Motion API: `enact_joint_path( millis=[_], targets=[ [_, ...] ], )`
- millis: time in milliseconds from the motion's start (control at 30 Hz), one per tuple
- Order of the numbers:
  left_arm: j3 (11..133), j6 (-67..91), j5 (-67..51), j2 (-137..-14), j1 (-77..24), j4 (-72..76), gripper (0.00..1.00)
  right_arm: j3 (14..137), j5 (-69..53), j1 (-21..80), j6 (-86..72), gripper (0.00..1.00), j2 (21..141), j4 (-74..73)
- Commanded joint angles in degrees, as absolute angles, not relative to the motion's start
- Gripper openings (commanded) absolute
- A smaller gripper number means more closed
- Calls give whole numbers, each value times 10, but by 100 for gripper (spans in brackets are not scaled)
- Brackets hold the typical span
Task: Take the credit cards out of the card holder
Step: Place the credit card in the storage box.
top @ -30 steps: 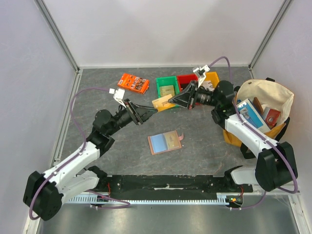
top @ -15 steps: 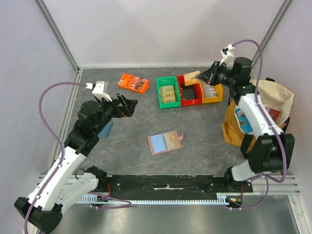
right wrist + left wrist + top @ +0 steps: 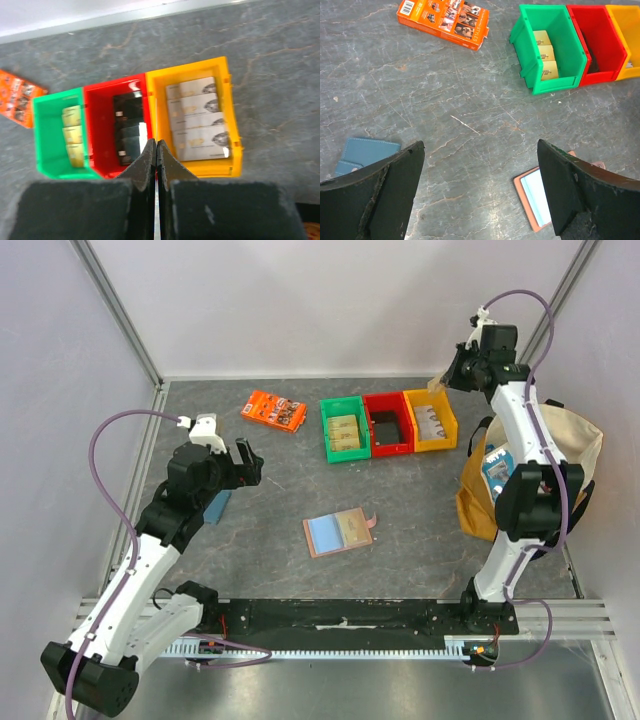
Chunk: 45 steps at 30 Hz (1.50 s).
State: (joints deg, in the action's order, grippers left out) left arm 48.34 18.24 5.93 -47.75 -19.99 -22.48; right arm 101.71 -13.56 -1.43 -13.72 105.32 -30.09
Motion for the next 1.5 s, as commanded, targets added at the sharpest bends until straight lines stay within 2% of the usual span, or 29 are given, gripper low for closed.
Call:
enact_joint_path(
  millis=[0,333,600,800,933,1100,1233,1467],
  targets=[
    [482,152,79,-472,-196,-224,99,1105,-59,-14,-72,0,1120,-403],
    [468,142,77,-455,-194,-220,99,1123,-157,-13,-43,0,1215,-410],
    [464,134,54,-460,-192,-216,99,1088,-192,-13,-61,1,1228,-368],
    [465,134,44,-469,-193,-219,99,1063,-129,-13,-64,26,1215,-370],
    [464,135,28,-475,-192,-216,99,1051,-92,-14,-68,45,1175,-369],
    [458,155,3,-482,-192,-205,98,1042,-33,-4,-69,63,1119,-369],
    [453,163,-37,-493,-193,-197,99,1029,25,32,-66,72,1071,-368],
    [455,189,-82,-532,-195,-203,98,951,-23,90,-96,74,971,-329]
  ],
)
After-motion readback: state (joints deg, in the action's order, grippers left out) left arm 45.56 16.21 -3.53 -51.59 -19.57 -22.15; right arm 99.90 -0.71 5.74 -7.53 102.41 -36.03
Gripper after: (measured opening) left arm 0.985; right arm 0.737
